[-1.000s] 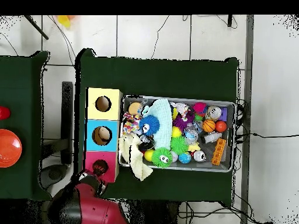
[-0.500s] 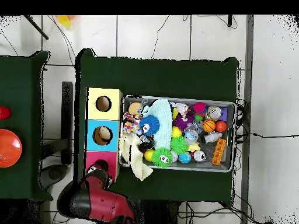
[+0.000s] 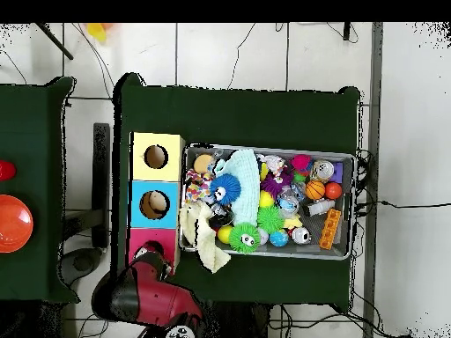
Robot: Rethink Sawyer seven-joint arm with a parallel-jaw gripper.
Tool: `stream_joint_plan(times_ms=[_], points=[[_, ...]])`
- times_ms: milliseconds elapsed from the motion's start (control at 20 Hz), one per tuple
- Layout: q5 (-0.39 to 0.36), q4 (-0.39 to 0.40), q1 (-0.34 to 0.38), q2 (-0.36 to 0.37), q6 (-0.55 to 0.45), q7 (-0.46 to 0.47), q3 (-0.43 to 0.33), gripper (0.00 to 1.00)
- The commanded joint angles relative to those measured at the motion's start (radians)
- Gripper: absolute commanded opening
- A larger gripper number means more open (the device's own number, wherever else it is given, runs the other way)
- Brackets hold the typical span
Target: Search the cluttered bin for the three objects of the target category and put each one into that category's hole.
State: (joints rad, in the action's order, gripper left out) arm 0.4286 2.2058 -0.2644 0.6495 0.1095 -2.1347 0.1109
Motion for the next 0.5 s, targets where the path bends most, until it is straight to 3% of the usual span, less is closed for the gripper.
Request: stream_joint_plan(times_ms=[50,500], points=[[0.029,-0.032,-0.045,0.066,-0.056,-0.161,0.028,0.00],[0.025,-0.064,-0.101,0.151,-0.226,-0.146,0.124,0.00]])
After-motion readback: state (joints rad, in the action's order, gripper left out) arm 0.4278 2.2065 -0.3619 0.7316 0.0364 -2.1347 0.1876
